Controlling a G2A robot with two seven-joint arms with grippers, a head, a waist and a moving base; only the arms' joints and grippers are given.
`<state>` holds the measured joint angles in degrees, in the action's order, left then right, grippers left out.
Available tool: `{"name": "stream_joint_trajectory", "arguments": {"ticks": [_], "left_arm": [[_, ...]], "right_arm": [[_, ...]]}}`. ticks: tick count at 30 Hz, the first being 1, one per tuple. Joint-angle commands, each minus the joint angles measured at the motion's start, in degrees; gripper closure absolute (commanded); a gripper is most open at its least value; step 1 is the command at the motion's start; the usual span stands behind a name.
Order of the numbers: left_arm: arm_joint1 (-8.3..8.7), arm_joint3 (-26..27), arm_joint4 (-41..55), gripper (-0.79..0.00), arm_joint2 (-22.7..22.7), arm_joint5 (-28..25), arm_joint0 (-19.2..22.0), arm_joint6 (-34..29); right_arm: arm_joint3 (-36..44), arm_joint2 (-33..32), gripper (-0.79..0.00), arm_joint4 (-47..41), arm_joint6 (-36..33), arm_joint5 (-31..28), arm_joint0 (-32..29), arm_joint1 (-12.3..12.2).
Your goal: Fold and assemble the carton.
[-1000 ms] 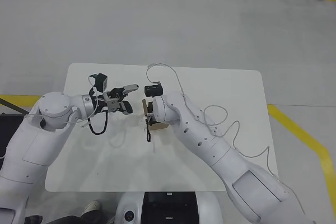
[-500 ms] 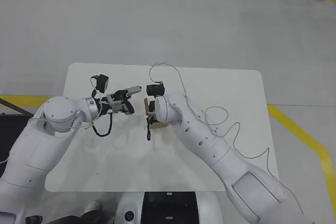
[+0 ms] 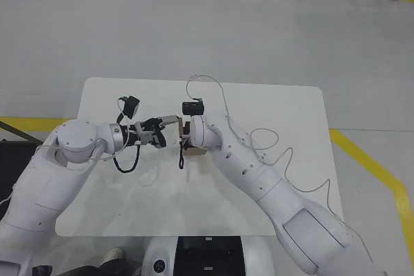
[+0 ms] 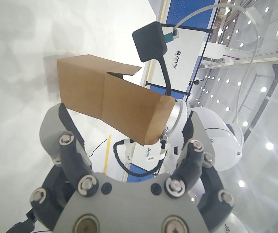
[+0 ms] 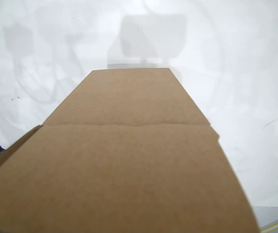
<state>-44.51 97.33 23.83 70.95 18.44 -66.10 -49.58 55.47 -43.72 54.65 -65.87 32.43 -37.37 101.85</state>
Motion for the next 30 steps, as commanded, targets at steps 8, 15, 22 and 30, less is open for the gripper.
{"name": "stream_joint_trajectory", "arguments": {"ticks": [8,15,22,30], "left_arm": [[-0.37,-0.03,-2.24,-0.785,-0.92,0.42,1.04,0.09],[-0.53,-0.50,-3.05,-0.785,-0.71,1.04,1.04,0.42],[-0.85,-1.31,1.71,-0.785,1.48,0.32,0.00,2.22],[-0.46,-4.19,7.25,-0.785,5.85,1.63,-0.82,-2.88]], "right_arm": [[-1.22,-0.44,0.000,0.55,0.77,-0.67,0.28,0.25],[-0.26,-0.65,0.000,1.76,0.18,-1.80,-0.49,0.08],[2.09,-0.59,0.000,3.30,-0.58,-1.68,-0.77,0.10],[7.92,0.34,0.000,8.92,-2.98,-6.98,-2.28,-0.81]]}}
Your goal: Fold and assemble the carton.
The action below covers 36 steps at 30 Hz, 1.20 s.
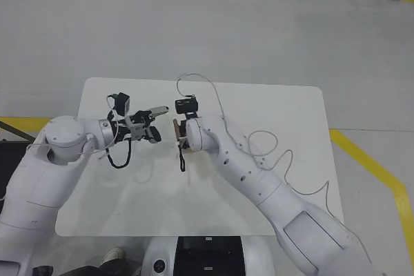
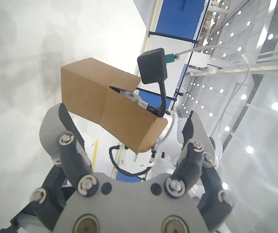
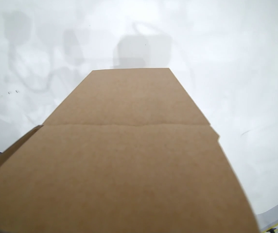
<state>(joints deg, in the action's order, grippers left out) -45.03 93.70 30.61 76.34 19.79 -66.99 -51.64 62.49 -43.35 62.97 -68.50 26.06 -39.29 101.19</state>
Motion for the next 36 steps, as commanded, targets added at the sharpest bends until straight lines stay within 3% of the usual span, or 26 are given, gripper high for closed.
{"name": "stream_joint_trajectory", "arguments": {"ticks": [1,6,11,16,23,32,36], "left_arm": [[0.10,-1.08,0.86,-0.785,0.91,0.46,0.17,-1.28],[0.07,-3.32,3.19,-0.785,1.66,1.17,0.67,-3.75],[-0.53,-5.81,4.53,-0.785,0.05,2.79,1.77,-1.24],[-1.22,-8.51,5.23,-0.785,-4.19,10.46,5.21,-3.93],[-1.91,-12.83,5.62,-0.785,-7.78,13.76,9.17,-7.91],[-2.36,-19.61,12.85,-0.785,-7.84,18.40,11.14,-13.20],[-2.16,-21.13,16.22,-0.785,-10.57,18.26,11.59,-14.61]], "right_arm": [[1.86,-0.26,0.000,0.88,-0.59,-1.47,-0.77,-0.33],[8.05,-4.15,0.000,-1.28,-0.31,-6.34,-4.24,-1.60],[16.00,-7.37,0.000,-2.42,0.05,-10.64,-8.85,-2.95],[21.29,-9.62,0.000,-4.43,4.73,-13.37,-13.68,-3.77],[22.60,-12.35,0.000,-11.29,12.93,-15.80,-17.25,-4.04],[24.37,-14.30,0.000,-16.47,20.48,-16.32,-20.10,-4.29],[23.98,-14.51,0.000,-19.78,21.51,-19.18,-20.44,-4.39]]}}
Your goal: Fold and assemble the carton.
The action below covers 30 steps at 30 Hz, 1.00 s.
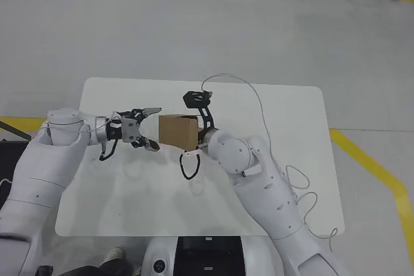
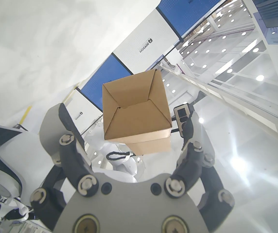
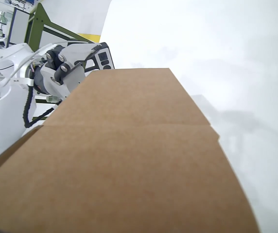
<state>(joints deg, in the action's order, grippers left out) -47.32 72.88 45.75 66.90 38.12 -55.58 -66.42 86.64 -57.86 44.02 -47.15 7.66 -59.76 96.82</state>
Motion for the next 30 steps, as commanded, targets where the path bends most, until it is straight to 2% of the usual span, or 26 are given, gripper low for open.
{"name": "stream_joint_trajectory", "arguments": {"ticks": [1,9,24,26,30], "left_arm": [[0.24,-0.51,2.97,-0.785,-2.34,-0.23,0.35,0.00],[2.33,-3.43,15.72,-0.785,-11.60,-0.28,4.57,-0.05],[6.95,-6.20,30.35,-0.785,-26.30,-3.88,11.74,-3.66],[7.52,-5.93,31.95,-0.699,-28.62,-4.51,12.66,-4.29],[8.65,-6.13,35.13,-0.677,-33.34,-5.83,14.86,-5.61]], "right_arm": [[-0.41,-0.03,0.000,-1.78,0.43,-1.70,0.05,-0.03],[-2.08,0.11,0.000,-6.79,2.28,-6.50,0.66,-0.20],[-2.48,0.00,0.000,-12.38,2.55,-7.91,1.29,-0.79],[-2.54,-0.20,0.000,-13.44,2.34,-8.25,1.29,-0.91],[-2.84,-0.31,0.000,-15.55,1.79,-8.98,1.49,-1.10]]}}
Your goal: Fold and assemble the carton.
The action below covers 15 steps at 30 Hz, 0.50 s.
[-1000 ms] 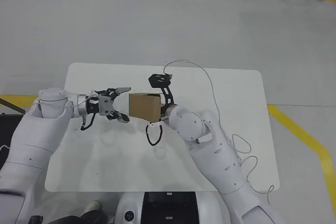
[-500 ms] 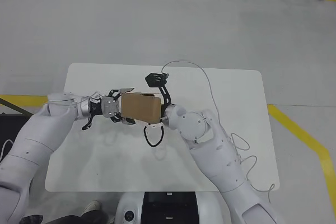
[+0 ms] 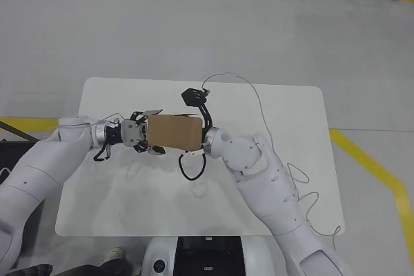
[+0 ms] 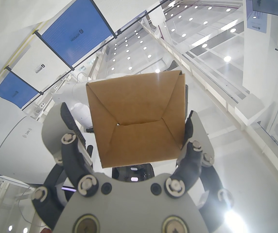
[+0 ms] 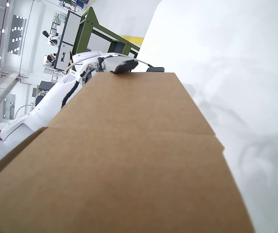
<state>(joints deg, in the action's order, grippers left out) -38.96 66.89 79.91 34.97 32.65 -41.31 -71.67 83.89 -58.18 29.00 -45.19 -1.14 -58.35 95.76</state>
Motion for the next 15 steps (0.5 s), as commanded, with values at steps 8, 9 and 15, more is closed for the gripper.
{"name": "stream_joint_trajectory", "arguments": {"ticks": [8,9,15], "left_arm": [[1.98,-0.98,6.78,-0.594,-10.48,-2.14,5.72,-2.15],[2.10,-0.91,7.59,-0.603,-11.60,-2.36,6.27,-2.37],[2.73,-1.31,11.26,-0.523,-17.68,-4.20,9.90,-4.21]], "right_arm": [[-1.03,0.11,0.000,-4.53,-1.19,-2.47,0.79,-0.40],[-1.13,0.13,0.000,-4.60,-1.04,-2.43,0.85,-0.45],[-1.00,0.83,0.000,-4.37,-0.59,-2.59,0.85,-0.79]]}}
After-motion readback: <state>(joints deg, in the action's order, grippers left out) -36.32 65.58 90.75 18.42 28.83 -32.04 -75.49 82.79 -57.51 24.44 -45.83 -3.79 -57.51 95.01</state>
